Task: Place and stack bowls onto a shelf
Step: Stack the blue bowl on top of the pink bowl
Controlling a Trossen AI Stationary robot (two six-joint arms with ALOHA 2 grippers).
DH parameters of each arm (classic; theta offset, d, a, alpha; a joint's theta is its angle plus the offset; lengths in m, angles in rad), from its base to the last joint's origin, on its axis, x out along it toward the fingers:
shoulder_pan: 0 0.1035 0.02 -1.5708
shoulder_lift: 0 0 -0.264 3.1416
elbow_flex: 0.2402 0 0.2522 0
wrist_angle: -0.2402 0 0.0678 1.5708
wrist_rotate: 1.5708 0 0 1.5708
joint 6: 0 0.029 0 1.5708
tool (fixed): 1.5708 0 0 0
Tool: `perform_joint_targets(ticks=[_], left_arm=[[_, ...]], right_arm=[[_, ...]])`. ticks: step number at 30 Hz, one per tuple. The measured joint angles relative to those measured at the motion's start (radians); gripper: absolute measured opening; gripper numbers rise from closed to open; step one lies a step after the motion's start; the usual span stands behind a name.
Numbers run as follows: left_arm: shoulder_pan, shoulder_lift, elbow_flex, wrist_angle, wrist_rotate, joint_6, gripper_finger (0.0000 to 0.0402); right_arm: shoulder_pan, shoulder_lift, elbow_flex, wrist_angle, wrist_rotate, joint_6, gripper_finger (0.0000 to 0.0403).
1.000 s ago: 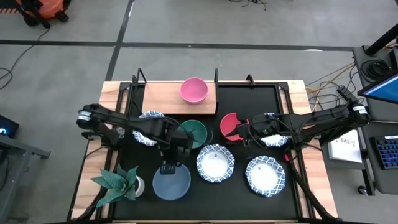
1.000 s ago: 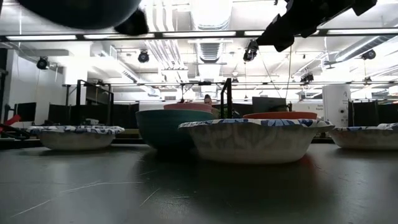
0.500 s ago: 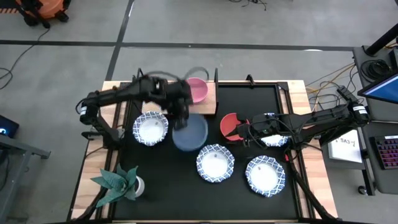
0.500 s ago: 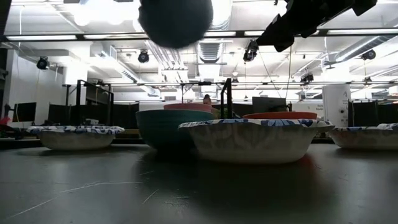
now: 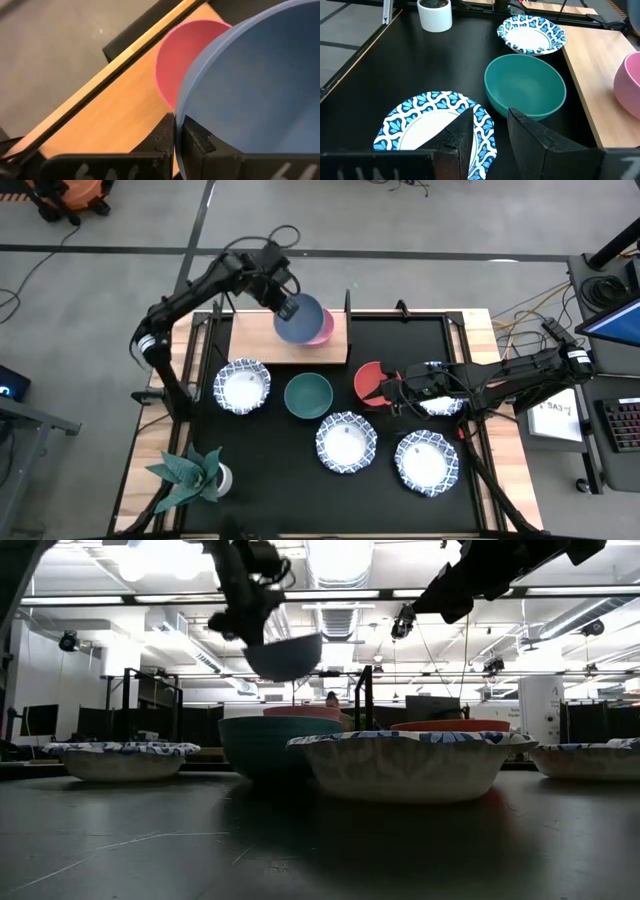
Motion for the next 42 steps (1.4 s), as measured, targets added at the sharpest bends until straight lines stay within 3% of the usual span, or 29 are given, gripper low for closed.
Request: perform_joint_targets(ticks=[6,27,42], left_arm=[[0.076,0.092,0.000,0.012,0.091,0.043,0.0000],[0.090,0.163,0.000,0.076,0.111,0.072,0.0001],[0.089,0.159,0.000,0.118,0.110,0.080,0.0079]], right_arm=[[0.000,0.000,0.000,-0.002,0.000,0.002,0.0112],[-0.001,0.000,0.000,-0.021,0.000,0.002,0.0112],[-0.001,0.000,0.000,-0.021,0.000,0.002,0.0112]])
